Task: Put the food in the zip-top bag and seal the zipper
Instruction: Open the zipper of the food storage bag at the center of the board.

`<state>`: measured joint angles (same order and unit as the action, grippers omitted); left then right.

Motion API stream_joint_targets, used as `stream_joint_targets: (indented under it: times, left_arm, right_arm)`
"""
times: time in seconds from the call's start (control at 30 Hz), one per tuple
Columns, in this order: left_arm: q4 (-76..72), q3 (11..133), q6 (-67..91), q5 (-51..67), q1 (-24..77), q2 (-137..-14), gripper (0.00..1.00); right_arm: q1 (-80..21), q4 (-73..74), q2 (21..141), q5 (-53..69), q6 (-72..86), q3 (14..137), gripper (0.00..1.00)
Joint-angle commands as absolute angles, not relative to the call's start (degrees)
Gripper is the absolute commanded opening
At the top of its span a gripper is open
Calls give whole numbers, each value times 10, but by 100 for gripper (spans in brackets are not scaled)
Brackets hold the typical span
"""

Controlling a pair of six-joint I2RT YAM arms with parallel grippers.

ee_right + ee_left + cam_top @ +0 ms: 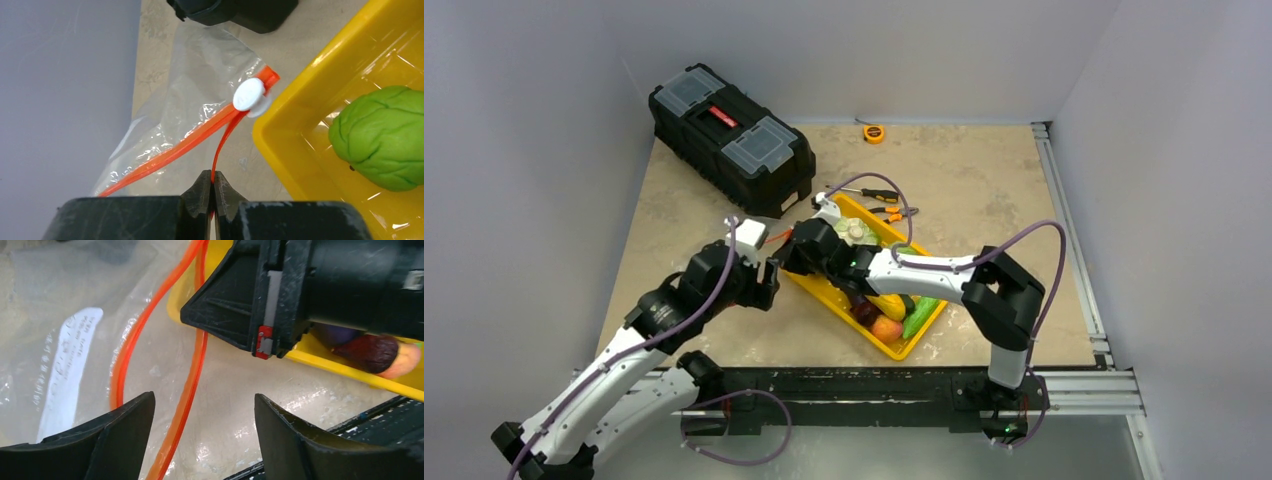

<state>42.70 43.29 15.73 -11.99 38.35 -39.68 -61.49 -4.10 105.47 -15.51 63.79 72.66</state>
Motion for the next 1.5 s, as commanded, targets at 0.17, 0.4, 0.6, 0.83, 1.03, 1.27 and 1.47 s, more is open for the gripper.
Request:
stream_joint_targets:
  times: [0.17,0.4,0.6,0.83,1.03,1.27,1.47]
  left_arm:
    - [367,465,136,-93,386,-261,74]
    - [438,564,59,-155,386,-398,65]
    - [438,567,72,-144,386,-466,50]
    - [396,486,40,-133,395,-402,56]
    - [431,509,52,-210,418,-462,50]
    - [431,515,55,-241,422,-485,49]
    - [438,523,55,-277,422,-499,42]
  right_arm:
    - [-619,-161,992,-109,553,661,0]
    - [-617,-208,980,-32,567,650,0]
    - [-600,-199,974,-3,625,657,0]
    - [-583,-193,972,17,679,656,0]
    - [-585,-102,980,-37,694,696,0]
    - [-592,-46,983,-77,718,714,0]
    - [-608,-24,993,-98,712,739,0]
